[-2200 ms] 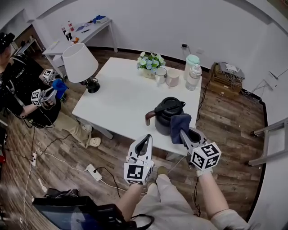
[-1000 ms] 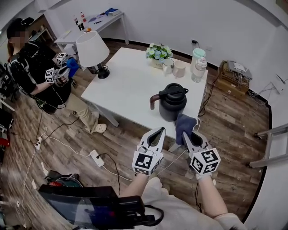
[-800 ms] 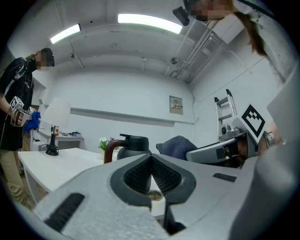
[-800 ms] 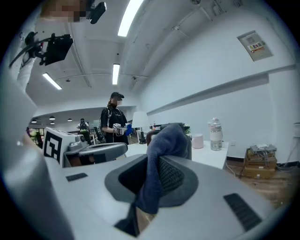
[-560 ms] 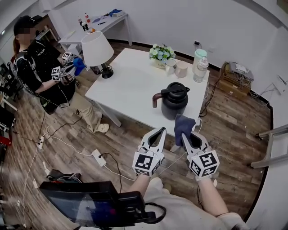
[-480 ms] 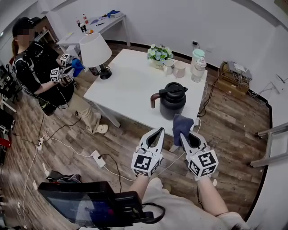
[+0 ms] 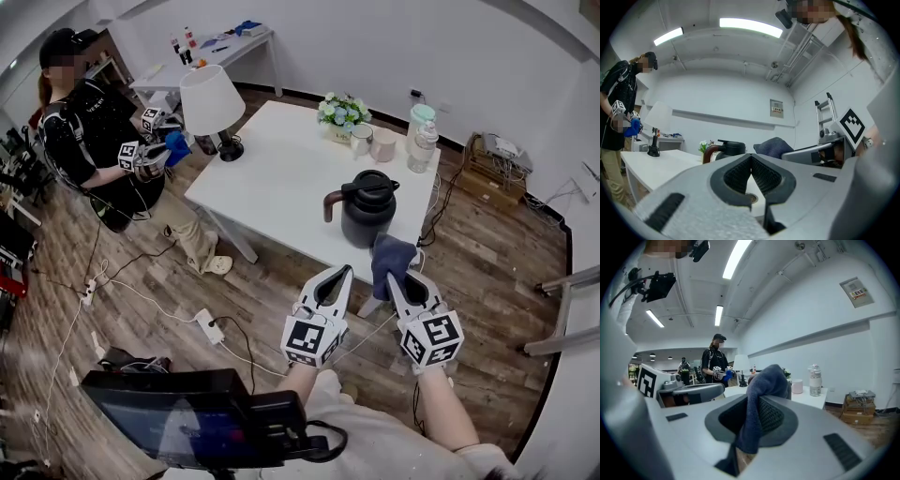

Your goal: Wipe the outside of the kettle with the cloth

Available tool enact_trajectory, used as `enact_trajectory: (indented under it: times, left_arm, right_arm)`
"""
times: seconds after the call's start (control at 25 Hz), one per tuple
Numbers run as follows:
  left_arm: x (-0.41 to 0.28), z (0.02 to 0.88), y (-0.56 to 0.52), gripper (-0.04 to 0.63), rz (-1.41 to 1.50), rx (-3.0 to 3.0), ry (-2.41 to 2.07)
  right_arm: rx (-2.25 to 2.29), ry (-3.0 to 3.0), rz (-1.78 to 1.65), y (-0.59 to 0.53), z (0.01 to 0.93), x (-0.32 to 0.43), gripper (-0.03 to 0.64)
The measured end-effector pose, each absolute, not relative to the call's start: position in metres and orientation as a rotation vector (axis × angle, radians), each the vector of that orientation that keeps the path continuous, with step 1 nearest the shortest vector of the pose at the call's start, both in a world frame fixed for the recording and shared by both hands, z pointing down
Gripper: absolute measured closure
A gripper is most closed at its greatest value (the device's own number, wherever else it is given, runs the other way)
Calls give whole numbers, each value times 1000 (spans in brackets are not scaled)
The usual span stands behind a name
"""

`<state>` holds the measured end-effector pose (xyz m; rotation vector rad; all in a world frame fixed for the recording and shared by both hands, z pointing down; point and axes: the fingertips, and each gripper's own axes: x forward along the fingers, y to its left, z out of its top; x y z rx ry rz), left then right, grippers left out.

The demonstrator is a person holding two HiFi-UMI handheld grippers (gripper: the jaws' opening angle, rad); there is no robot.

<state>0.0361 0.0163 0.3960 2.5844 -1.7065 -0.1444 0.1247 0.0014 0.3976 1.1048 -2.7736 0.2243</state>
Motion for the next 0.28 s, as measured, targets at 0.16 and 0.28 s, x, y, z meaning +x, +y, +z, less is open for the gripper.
enact_trajectory:
  times: [0.16,0.28]
  left_arm:
    - [37,393,19,588,-146,2587,-1713]
    - [38,391,24,588,-145,2590,-1717]
  right_arm:
    - [1098,-2774,222,4,397,125,561]
    - [1091,-2775,219,8,395,124,561]
